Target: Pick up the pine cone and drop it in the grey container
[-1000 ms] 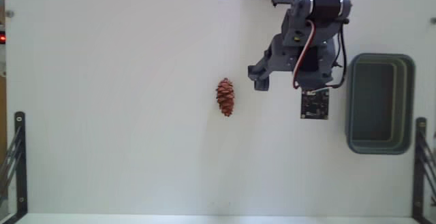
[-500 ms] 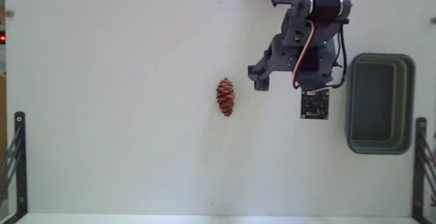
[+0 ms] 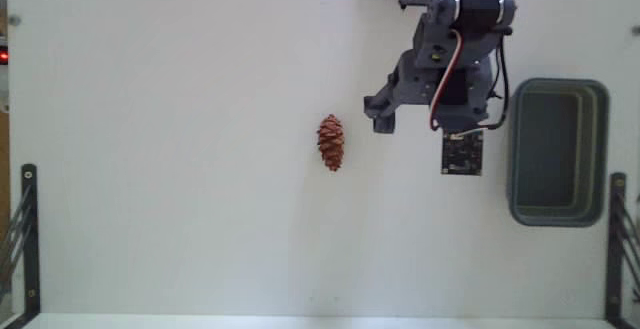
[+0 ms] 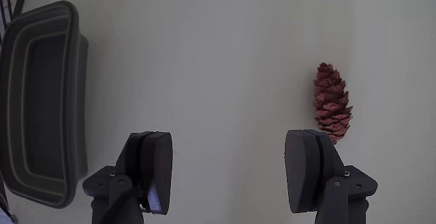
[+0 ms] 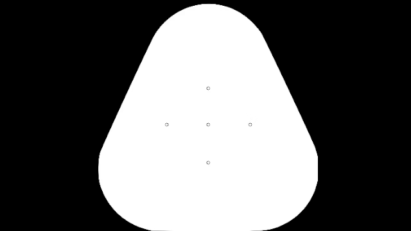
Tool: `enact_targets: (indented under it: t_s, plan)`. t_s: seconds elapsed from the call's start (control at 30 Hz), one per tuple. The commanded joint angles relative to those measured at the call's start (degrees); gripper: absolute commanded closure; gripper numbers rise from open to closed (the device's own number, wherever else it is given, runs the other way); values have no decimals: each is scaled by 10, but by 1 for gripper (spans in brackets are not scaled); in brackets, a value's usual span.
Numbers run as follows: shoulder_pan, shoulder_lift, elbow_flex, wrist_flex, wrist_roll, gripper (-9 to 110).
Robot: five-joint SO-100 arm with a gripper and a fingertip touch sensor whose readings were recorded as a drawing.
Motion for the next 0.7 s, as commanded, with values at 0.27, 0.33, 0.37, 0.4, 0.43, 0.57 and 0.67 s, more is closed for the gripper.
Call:
enact_targets:
  t_s: [0.27, 0.33, 0.37, 0.4, 0.43, 0.57, 0.67]
  plan:
    - [4, 23, 3, -2, 3, -9]
    - [4, 23, 3, -2, 3, -9]
    - [4, 23, 3, -2, 3, -9]
    - [6, 23, 3, -2, 3, -9]
    - [8, 23, 3, -2, 3, -9]
    - [29, 23, 3, -2, 3, -9]
    - [51, 23, 3, -2, 3, -9]
